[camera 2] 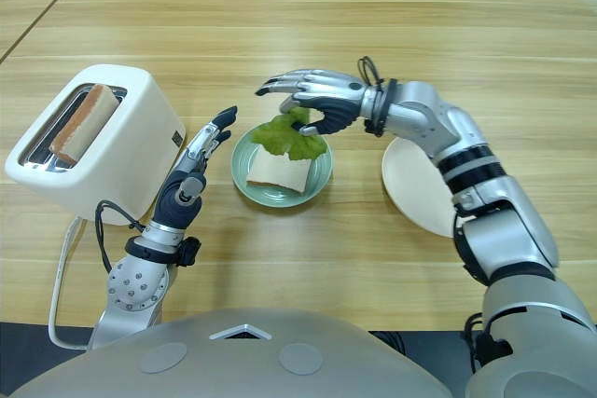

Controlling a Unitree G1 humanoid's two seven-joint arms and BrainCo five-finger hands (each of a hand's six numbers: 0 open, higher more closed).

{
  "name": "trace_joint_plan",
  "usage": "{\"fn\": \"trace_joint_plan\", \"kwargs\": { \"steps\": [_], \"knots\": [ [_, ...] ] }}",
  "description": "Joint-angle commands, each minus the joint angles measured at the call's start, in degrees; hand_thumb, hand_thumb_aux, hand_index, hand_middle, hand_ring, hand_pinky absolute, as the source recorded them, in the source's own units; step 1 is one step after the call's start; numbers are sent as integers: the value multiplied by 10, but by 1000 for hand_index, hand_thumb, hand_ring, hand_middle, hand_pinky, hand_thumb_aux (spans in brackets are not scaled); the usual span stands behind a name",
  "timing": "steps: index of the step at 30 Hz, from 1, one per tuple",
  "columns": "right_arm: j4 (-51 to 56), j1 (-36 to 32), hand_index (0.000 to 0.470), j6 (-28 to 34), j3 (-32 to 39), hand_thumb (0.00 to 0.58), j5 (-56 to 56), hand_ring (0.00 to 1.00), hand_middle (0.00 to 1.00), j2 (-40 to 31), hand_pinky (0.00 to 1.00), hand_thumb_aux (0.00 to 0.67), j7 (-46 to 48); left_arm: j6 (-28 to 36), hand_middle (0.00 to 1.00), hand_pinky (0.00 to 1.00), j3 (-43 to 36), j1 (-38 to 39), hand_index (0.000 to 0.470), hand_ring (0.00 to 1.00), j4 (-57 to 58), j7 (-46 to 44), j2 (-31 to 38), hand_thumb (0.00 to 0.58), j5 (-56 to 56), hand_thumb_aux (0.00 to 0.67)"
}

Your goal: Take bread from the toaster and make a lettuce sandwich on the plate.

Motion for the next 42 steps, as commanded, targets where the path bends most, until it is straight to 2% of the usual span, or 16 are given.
{"fn": "trace_joint_plan", "kwargs": {
  "steps": [1,8,11,19,21,23,24,25,26,27,37,40,42],
  "knots": [
    [104,-43,470,-18,39,580,-19,0,0,70,0,670,33,2,0,0,5,-1,0,0,-1,-6,0,0,-8,0],
    [255,-97,470,-26,99,580,-124,0,0,130,0,670,22,3,0,0,8,4,0,0,-7,-9,-2,0,-9,0],
    [271,-121,470,-22,125,580,-189,0,0,142,0,670,-18,4,0,0,9,7,0,0,-10,-10,-3,0,-9,0],
    [259,-143,470,-26,154,580,-257,0,0,152,0,670,-61,4,0,0,8,19,0,0,-17,-8,-7,0,-4,0],
    [252,-139,452,-25,155,579,-263,0,0,150,0,644,-76,5,0,0,6,19,0,0,-18,-8,-8,0,-3,0],
    [246,-140,404,-18,156,568,-280,0,0,148,0,575,-102,5,0,0,5,19,0,0,-18,-9,-8,0,-3,0],
    [245,-142,291,-15,159,496,-289,0,0,148,0,415,-114,6,0,0,6,19,0,0,-19,-9,-8,0,-3,0],
    [245,-143,238,-13,161,438,-297,0,0,147,0,339,-124,6,0,0,6,20,0,0,-19,-9,-8,0,-3,0],
    [243,-144,94,-11,164,209,-304,0,0,146,0,134,-132,6,0,0,6,20,0,0,-20,-9,-8,0,-3,0],
    [241,-145,0,-8,167,0,-313,0,0,145,0,0,-140,6,0,0,6,21,0,0,-20,-9,-8,0,-3,0],
    [216,-158,0,8,171,0,-352,0,0,120,0,0,-201,6,0,0,11,22,0,0,-22,-12,-4,0,-6,0],
    [193,-165,0,9,142,0,-327,0,0,98,0,0,-205,5,0,0,15,23,0,0,-33,-12,-4,0,-4,0],
    [163,-164,0,10,98,0,-285,0,0,73,0,0,-208,17,0,0,27,14,0,0,-67,-15,-2,0,0,0]
  ]
}}
